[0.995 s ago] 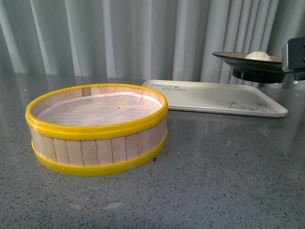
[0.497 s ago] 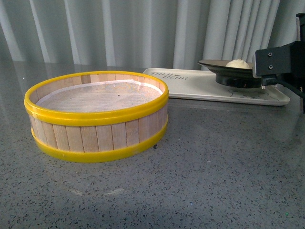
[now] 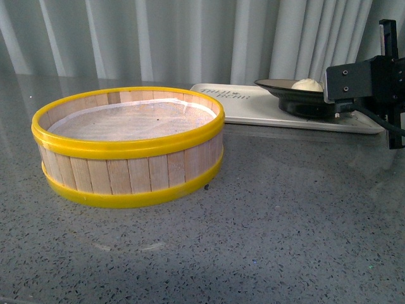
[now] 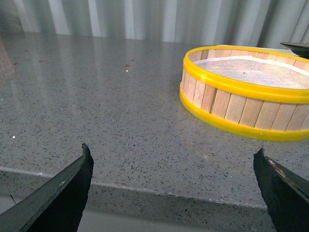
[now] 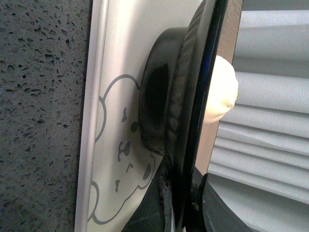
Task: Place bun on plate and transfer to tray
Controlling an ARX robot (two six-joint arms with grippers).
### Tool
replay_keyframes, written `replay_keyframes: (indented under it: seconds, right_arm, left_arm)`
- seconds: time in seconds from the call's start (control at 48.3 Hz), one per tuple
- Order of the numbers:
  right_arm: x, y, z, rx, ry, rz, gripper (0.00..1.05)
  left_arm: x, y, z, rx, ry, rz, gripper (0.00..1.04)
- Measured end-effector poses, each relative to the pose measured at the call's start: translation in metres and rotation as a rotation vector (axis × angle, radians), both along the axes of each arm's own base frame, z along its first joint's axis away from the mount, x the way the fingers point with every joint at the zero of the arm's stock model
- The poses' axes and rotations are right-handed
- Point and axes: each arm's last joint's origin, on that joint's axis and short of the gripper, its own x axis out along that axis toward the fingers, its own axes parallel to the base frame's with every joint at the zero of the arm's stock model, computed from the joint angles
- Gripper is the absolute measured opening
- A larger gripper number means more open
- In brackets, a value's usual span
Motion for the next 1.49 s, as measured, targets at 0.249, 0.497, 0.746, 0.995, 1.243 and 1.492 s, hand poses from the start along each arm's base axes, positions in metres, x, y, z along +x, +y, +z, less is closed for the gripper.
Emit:
replay_keyframes:
  seconds: [0.249,0.497,0.746,0.995,1.243,1.492]
  right_arm:
    - [-0.005,0.002,-0.001,0.024,0.037,-0.011,0.21]
    - [-0.018,0.008,0.004,0.068,0.049,0.007,0.62]
    - [-0.048,0.017,0.015,0.191,0.074,0.022,0.95]
    - [-0.099,0.009,0.065,0.612,-0.108,-0.142,0.96]
    - [-0.11,0.0,0.058,0.981,-0.164,-0.376,0.84]
    - [-0.171,-0.001,0.013,1.474,-0.121,-0.493,0.39]
  left_arm:
    - [0.0,0.0,0.0,0.0,0.0,0.0,0.98]
    - [0.0,0.0,0.0,0.0,0.0,0.0,0.98]
    - [0.0,0.0,0.0,0.0,0.0,0.0,0.98]
    - [0.0,0.0,0.0,0.0,0.0,0.001,0.98]
    - [0.0,0.0,0.0,0.0,0.0,0.0,0.98]
    - [0.0,0.0,0.0,0.0,0.0,0.0,0.98]
